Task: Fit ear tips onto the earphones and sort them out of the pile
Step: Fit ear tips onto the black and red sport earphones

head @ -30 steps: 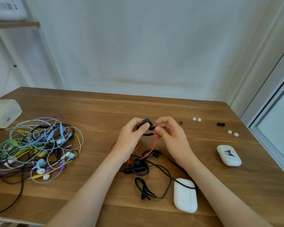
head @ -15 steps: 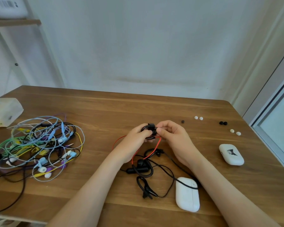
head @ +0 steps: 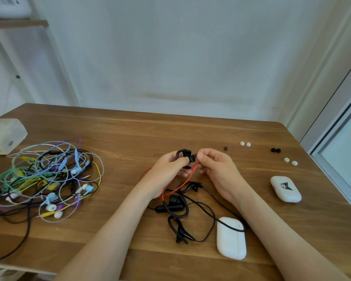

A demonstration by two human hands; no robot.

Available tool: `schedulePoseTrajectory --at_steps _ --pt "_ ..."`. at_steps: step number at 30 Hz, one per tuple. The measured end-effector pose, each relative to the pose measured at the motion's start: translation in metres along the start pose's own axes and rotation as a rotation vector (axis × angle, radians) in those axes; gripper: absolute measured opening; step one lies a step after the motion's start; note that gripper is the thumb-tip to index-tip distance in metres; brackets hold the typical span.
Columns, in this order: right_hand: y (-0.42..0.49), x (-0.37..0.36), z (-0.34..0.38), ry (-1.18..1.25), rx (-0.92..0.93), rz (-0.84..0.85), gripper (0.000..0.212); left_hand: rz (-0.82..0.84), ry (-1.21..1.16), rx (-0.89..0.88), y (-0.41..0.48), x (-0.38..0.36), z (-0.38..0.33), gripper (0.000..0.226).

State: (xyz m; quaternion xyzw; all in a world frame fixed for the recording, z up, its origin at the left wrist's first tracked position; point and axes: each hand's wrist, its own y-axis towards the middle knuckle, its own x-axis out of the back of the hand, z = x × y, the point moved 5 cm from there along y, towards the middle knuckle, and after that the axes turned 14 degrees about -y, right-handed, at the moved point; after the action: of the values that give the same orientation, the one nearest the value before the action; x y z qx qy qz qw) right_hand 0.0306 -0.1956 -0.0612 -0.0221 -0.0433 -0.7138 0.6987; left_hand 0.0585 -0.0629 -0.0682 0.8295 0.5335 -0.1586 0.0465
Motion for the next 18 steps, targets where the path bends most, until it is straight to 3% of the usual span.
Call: schedulePoseTrajectory --at_steps 7,18 --pt "0.0004 0.0004 -0.0007 -0.017 0.008 0.002 0.016 -0.008 0.037 0.007 0.0003 -0.0001 0.0009 0.02" --pt "0.0003 -0.0004 -0.0003 -0.006 0.016 0.025 0.018 0.055 -0.095 0.006 -0.0015 -0.0014 -0.0016 0.016"
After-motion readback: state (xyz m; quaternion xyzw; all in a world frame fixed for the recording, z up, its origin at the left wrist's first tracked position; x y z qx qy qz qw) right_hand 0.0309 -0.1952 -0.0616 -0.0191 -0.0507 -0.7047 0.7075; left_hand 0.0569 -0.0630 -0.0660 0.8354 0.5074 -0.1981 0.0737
